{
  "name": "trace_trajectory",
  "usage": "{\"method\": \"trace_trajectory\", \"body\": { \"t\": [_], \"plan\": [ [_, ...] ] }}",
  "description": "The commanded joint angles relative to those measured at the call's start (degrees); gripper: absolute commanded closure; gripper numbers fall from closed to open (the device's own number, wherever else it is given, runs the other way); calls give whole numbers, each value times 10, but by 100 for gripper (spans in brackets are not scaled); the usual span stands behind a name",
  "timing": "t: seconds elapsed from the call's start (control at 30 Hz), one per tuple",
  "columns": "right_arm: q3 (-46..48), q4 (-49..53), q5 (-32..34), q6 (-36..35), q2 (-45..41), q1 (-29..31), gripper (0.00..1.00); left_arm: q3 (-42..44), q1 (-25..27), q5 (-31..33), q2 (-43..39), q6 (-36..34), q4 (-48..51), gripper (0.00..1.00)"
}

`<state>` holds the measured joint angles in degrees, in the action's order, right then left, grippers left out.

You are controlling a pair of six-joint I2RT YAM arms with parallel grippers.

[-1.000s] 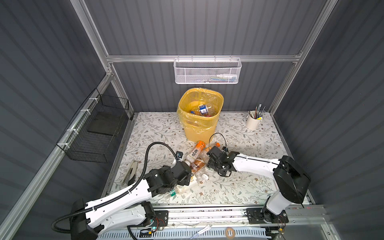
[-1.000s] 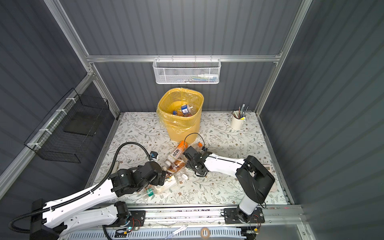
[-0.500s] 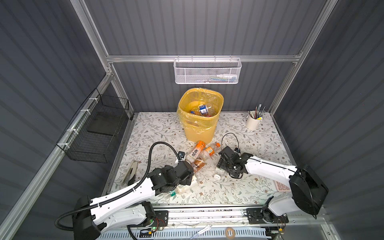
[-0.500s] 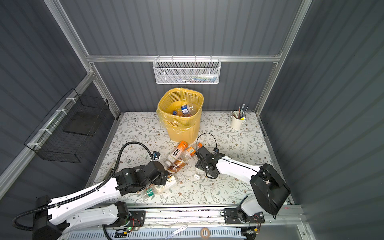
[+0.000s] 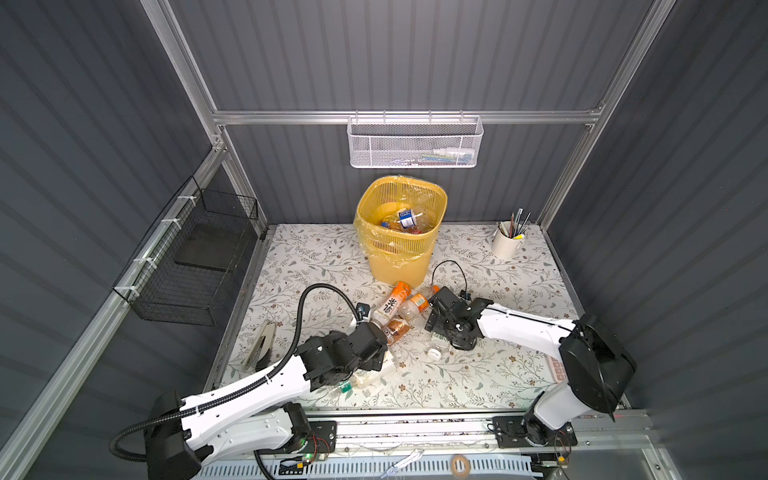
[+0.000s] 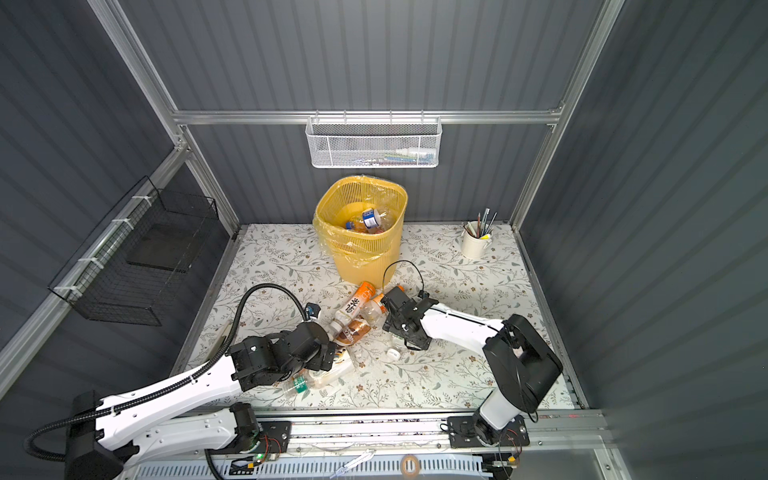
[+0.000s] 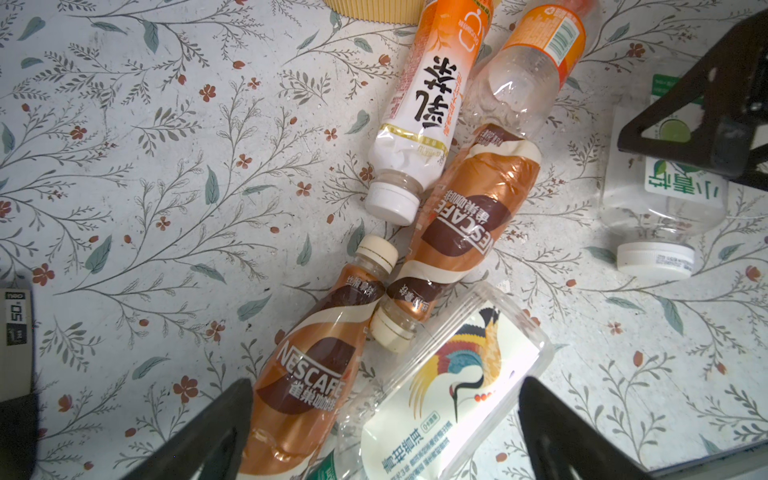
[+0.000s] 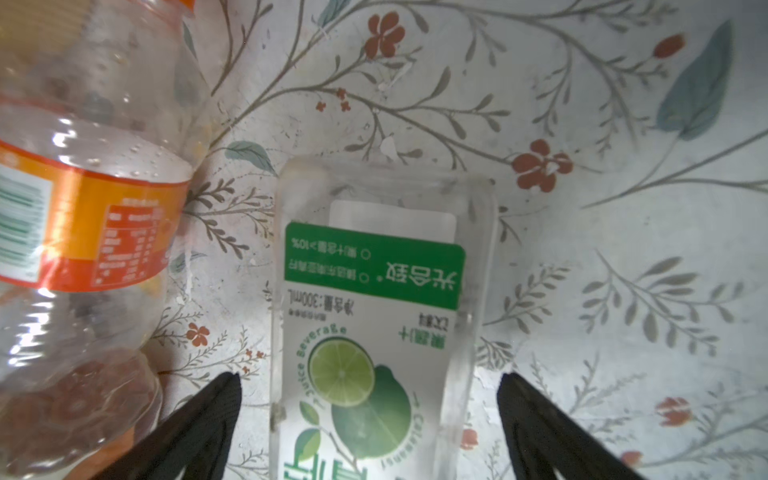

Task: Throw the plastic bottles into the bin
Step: 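Lower the left gripper to the pile while the right gripper grasps the lime-label bottle, then lift the lime-label bottle with the right gripper and drop it into the bin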

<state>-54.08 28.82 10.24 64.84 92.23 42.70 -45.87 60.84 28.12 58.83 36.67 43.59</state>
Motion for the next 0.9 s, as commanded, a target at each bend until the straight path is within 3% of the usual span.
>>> {"method": "trace_trajectory", "body": {
  "t": [0.0,0.3,0.43,0.63,0.77,0.87],
  "plan": [
    [-19,5,-23,-29,28,-11,5,6,3,4,-6,7,16,0],
    [20,-18,-42,-46,13,-27,33,7,2,13,-11,15,21,0],
    [62,-62,-53,-54,-56,-45,43,5,3,27,-33,23,24,0],
    [45,-44,6,-117,-234,-70,43,19,2,34,-66,21,15,0],
    [-36,-11,41,-176,-336,-113,42,13,2,36,-52,22,34,0],
    [-117,-10,39,-219,-356,-146,43,9,1,35,-43,15,33,0]
  ]
}}
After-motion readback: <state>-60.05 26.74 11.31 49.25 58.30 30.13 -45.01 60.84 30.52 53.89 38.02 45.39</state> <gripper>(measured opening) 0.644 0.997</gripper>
